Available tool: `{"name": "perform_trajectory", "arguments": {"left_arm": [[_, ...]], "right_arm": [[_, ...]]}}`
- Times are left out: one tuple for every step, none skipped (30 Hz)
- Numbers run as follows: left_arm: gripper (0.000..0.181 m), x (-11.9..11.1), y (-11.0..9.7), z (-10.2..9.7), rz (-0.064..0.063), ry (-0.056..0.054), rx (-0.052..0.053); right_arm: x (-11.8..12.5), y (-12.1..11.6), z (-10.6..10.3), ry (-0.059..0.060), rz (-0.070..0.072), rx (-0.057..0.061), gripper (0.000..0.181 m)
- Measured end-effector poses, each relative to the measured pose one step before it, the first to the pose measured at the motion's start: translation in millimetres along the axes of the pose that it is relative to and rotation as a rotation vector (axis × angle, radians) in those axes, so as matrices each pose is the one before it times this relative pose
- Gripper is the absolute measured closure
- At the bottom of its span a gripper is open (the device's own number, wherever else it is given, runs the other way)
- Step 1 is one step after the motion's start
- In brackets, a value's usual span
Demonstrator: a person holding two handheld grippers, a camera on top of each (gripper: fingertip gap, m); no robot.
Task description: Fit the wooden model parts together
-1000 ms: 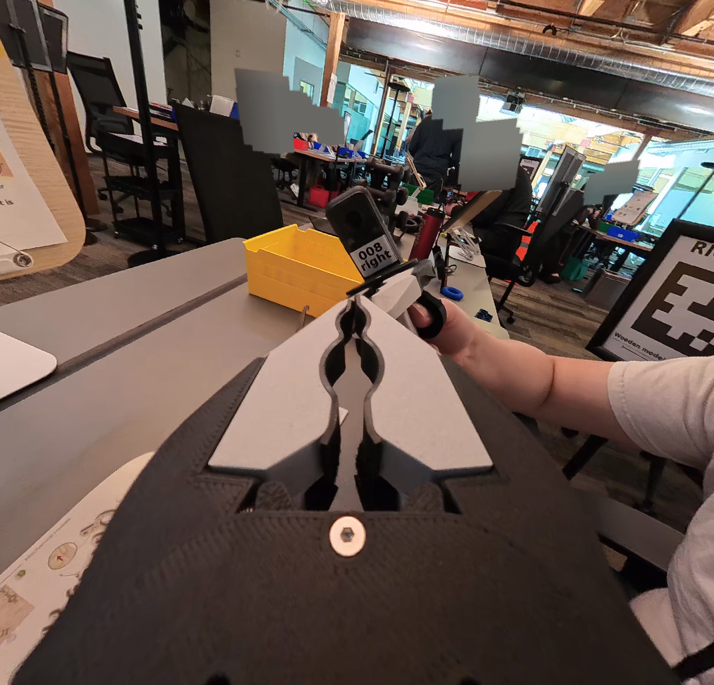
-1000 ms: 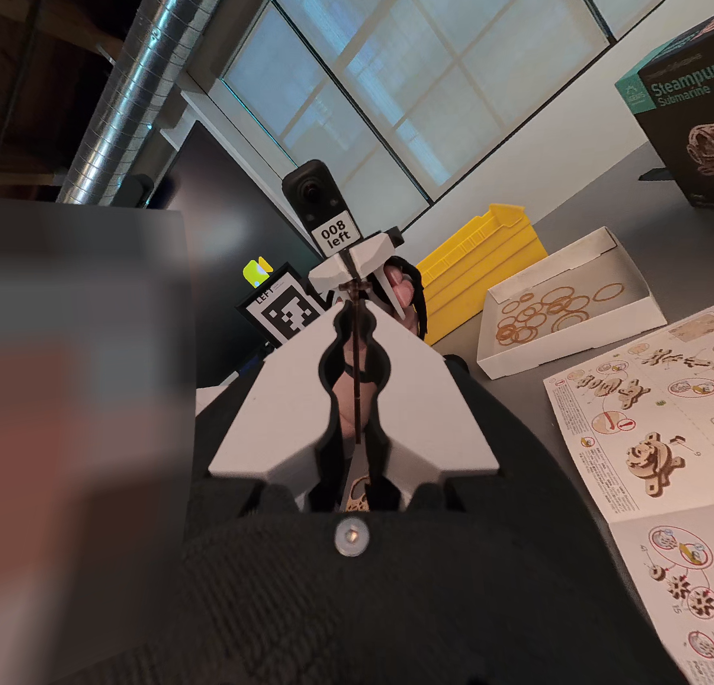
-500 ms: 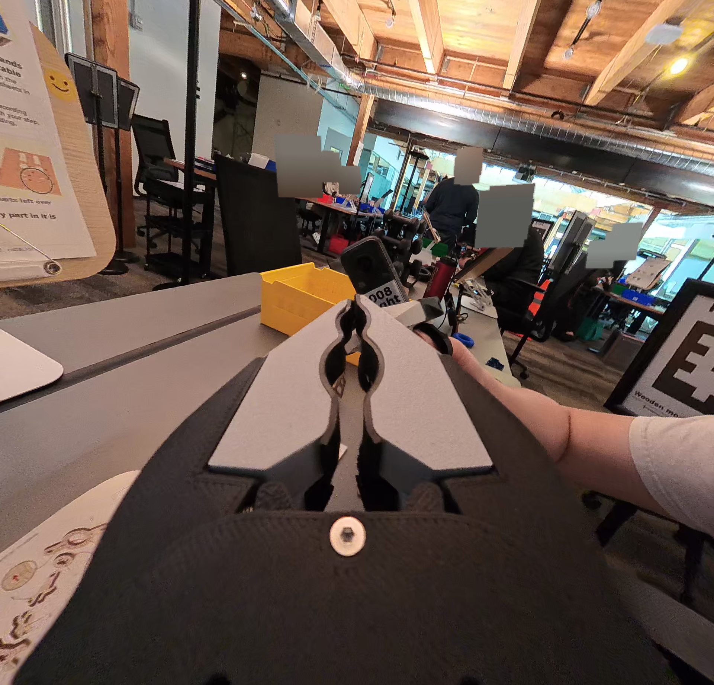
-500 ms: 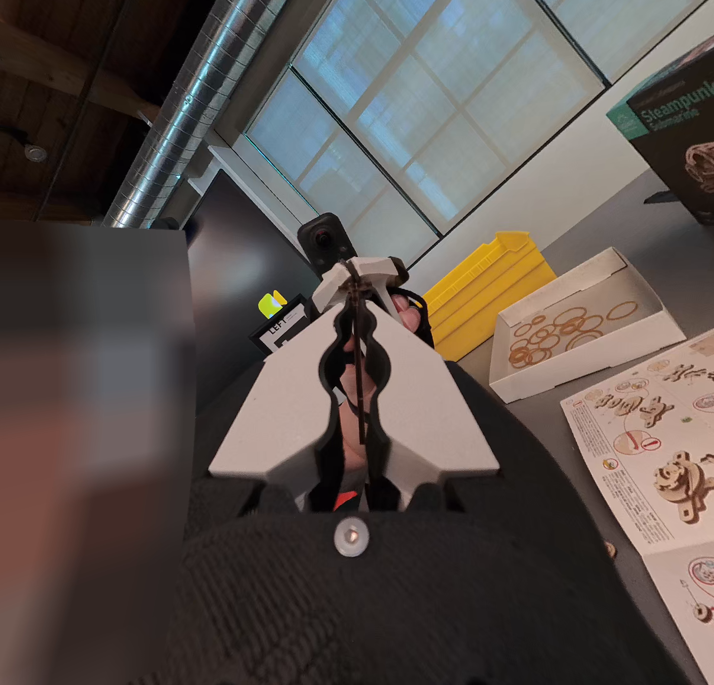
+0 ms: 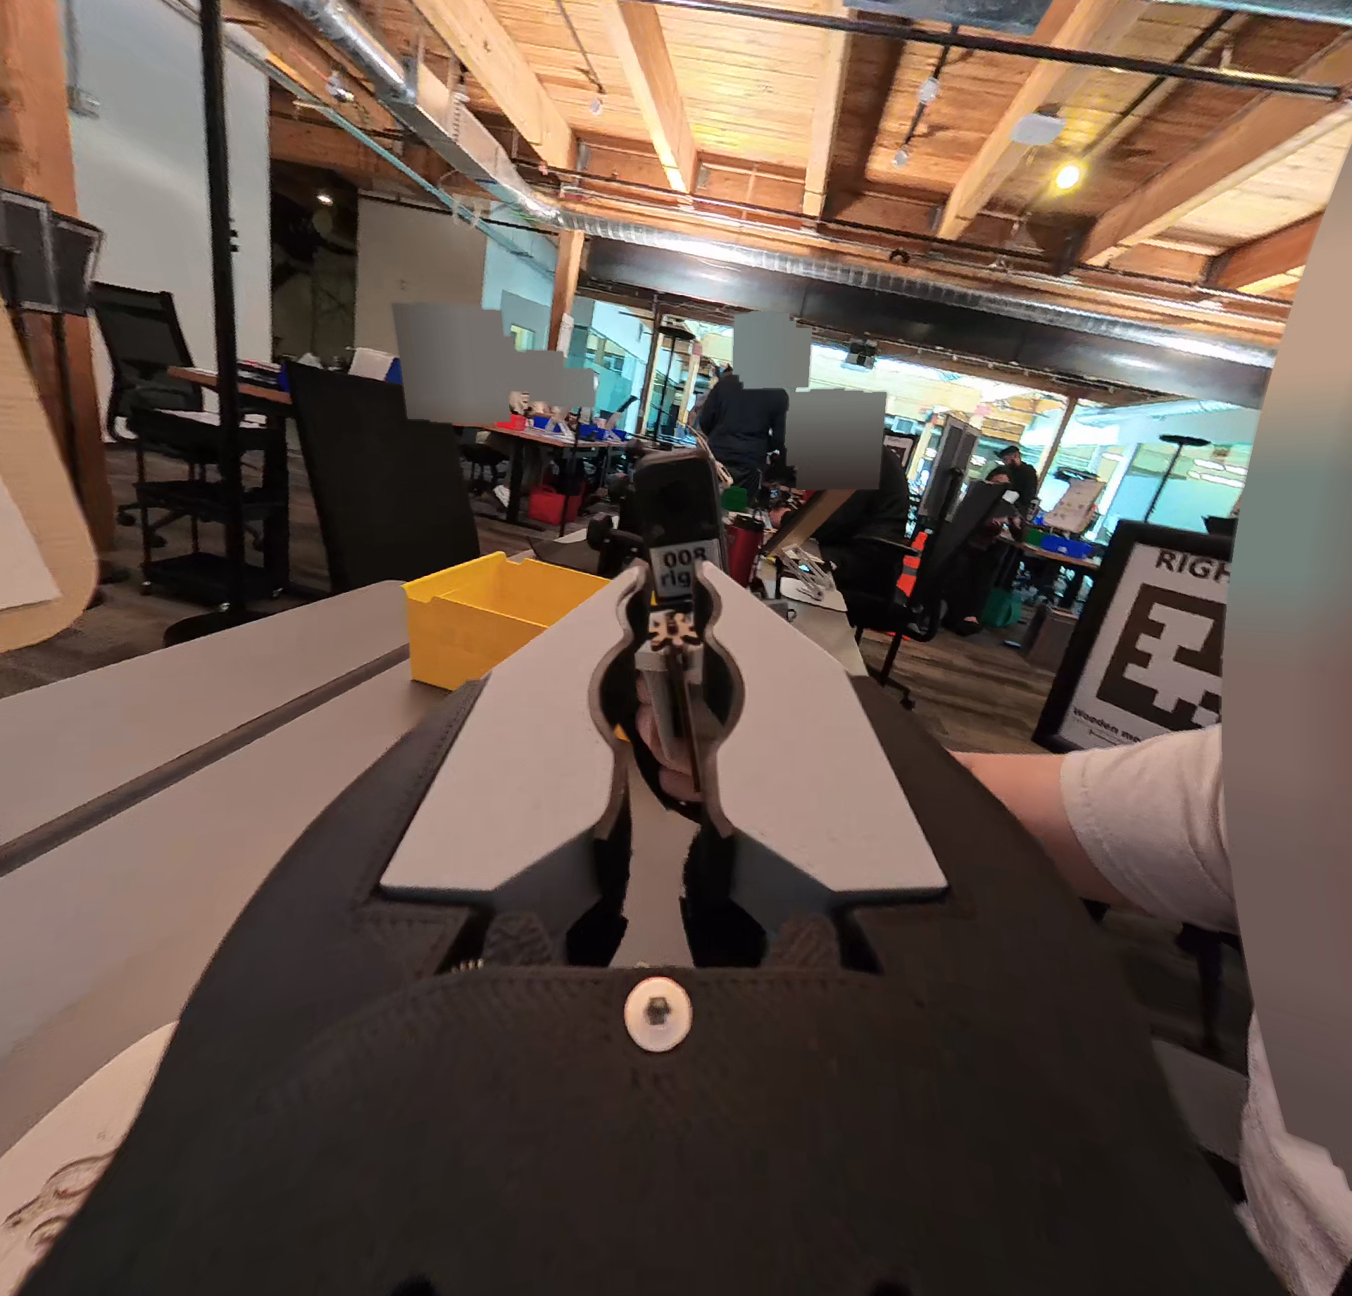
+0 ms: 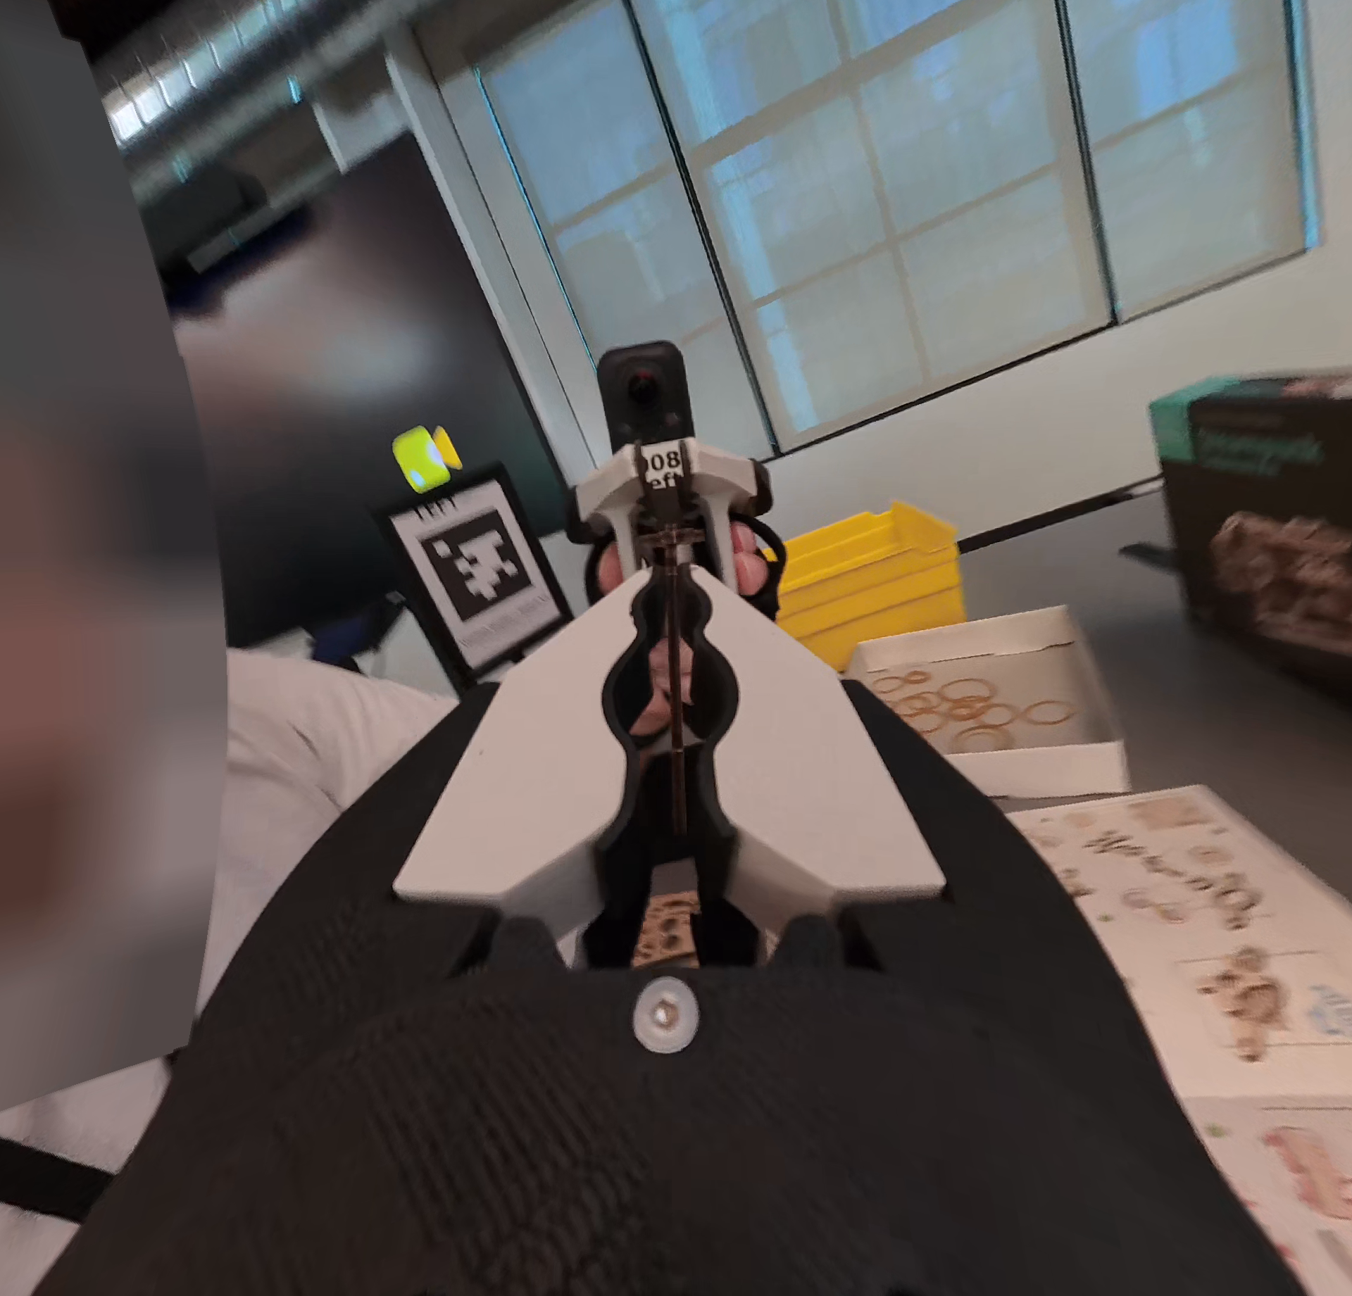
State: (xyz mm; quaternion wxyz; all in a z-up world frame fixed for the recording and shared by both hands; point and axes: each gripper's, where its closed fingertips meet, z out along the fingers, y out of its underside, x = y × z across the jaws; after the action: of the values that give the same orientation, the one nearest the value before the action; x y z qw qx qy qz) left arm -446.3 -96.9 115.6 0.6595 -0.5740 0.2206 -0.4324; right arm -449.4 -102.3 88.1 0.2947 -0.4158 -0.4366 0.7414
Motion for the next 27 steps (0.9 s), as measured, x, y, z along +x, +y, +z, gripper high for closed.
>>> {"name": "perform_trajectory", "arguments": {"left_arm": [[0.173, 2.76, 2.25, 1.45, 0.0067, 0.0110, -0.0122], [0.173, 1.32, 2.53, 1.45, 0.0080, 0.0022, -0.0111], [0.173, 0.79, 2.57, 1.32, 0.0081, 0.0008, -0.0089], [0.173, 0.78, 1.70, 1.06, 0.0044, 0.0021, -0.0031], [0.173, -0.23, 0.26, 0.34, -0.0001, -0.0023, 0.0049], [0.174, -0.69, 0.48, 0.04, -0.0004, -0.0016, 0.0004], [0.175, -0.41, 0.32, -0.12, -0.0009, 0.0007, -0.0002], [0.175, -0.20, 0.09, -0.08, 0.0001, 0.0004, 0.0017], [0.176, -0.11, 0.07, -0.08, 0.0050, -0.0010, 0.0032], [0.176, -0.31, 0.23, 0.06, 0.0079, -0.0024, 0.0012], [0.176, -0.61, 0.78, 0.23, 0.0054, -0.0051, -0.0021], [0.176, -0.54, 0.47, 0.22, 0.0025, -0.0053, 0.0003], [0.176, -0.72, 0.56, 0.04, 0.0023, -0.0056, 0.0007], [0.176, -0.56, 0.56, 0.01, 0.0002, -0.0043, -0.0009], [0.176, -0.71, 0.50, 0.13, -0.0014, -0.0051, -0.0011], [0.176, -0.67, 0.34, 0.13, 0.0014, -0.0056, 0.0002], [0.176, -0.74, 0.43, 0.09, 0.0052, -0.0081, 0.0008], [0.176, -0.80, 0.60, -0.06, 0.0058, -0.0100, -0.0009], [0.177, -0.46, 0.49, 0.06, 0.0048, -0.0079, -0.0034], [0.177, -0.88, 0.57, 0.18, 0.0085, -0.0109, -0.0042], [0.177, -0.81, 0.55, 0.19, 0.0104, -0.0109, -0.0026], [0.177, -0.15, -0.05, 0.13, 0.0039, -0.0062, 0.0048], [0.177, -0.26, -0.27, 0.05, -0.0019, -0.0061, 0.0089], [0.177, -0.14, -0.33, 0.09, -0.0058, -0.0028, 0.0114], [0.177, -0.07, -0.43, 0.03, -0.0066, -0.0012, 0.0124], [0.177, -0.36, 0.06, 0.13, -0.0061, -0.0019, 0.0072], [0.177, -0.54, 0.16, 0.00, -0.0073, -0.0016, 0.0034]], "right_arm": [[-2.07, -0.44, 0.40, 0.0008, -0.0380, -0.0021, 0.180], [-1.11, -0.71, 0.20, 0.0049, -0.0280, 0.0006, 0.179], [-1.42, -1.52, -0.28, 0.0008, -0.0185, 0.0058, 0.179], [-1.69, -2.02, -0.46, -0.0037, -0.0139, 0.0104, 0.180], [0.03, -0.27, -0.38, 0.0039, -0.0075, -0.0012, 0.179], [-0.01, 0.27, -0.21, 0.0011, -0.0072, -0.0036, 0.179], [-0.12, 0.24, -0.12, 0.0001, -0.0085, -0.0025, 0.179], [0.20, 0.24, 0.03, 0.0026, -0.0098, -0.0007, 0.180], [0.31, 0.32, 0.25, 0.0024, -0.0032, -0.0012, 0.179], [-0.04, -0.13, -0.05, -0.0012, 0.0041, 0.0007, 0.179], [0.36, 0.10, -0.21, -0.0002, 0.0039, 0.0006, 0.179], [0.61, -0.07, -0.49, 0.0015, 0.0014, 0.0020, 0.180], [0.67, 0.21, -0.10, 0.0029, 0.0020, 0.0005, 0.180], [0.68, 0.34, -0.19, 0.0035, 0.0016, 0.0004, 0.180], [0.70, 0.08, -0.23, 0.0041, 0.0015, 0.0027, 0.180], [0.68, -0.04, -0.26, 0.0039, 0.0042, 0.0037, 0.180], [0.76, -0.08, -0.15, 0.0035, 0.0088, 0.0060, 0.180], [0.79, 0.24, 0.00, 0.0043, 0.0059, 0.0049, 0.180], [0.53, 0.26, -0.06, 0.0018, 0.0035, 0.0027, 0.180], [0.69, 0.15, -0.25, 0.0019, 0.0060, 0.0017, 0.180], [1.06, 0.13, -0.23, 0.0048, 0.0074, 0.0004, 0.180], [0.21, -0.07, -0.15, 0.0012, 0.0036, 0.0043, 0.180], [0.16, -0.21, 0.16, 0.0019, 0.0057, 0.0057, 0.180], [0.06, -0.37, 0.03, 0.0015, 0.0083, 0.0062, 0.180], [0.00, -0.46, 0.04, 0.0009, 0.0066, 0.0076, 0.181], [0.20, -0.05, 0.08, 0.0026, 0.0038, 0.0050, 0.181], [0.54, -0.15, -0.18, 0.0026, 0.0070, 0.0052, 0.181]]}}
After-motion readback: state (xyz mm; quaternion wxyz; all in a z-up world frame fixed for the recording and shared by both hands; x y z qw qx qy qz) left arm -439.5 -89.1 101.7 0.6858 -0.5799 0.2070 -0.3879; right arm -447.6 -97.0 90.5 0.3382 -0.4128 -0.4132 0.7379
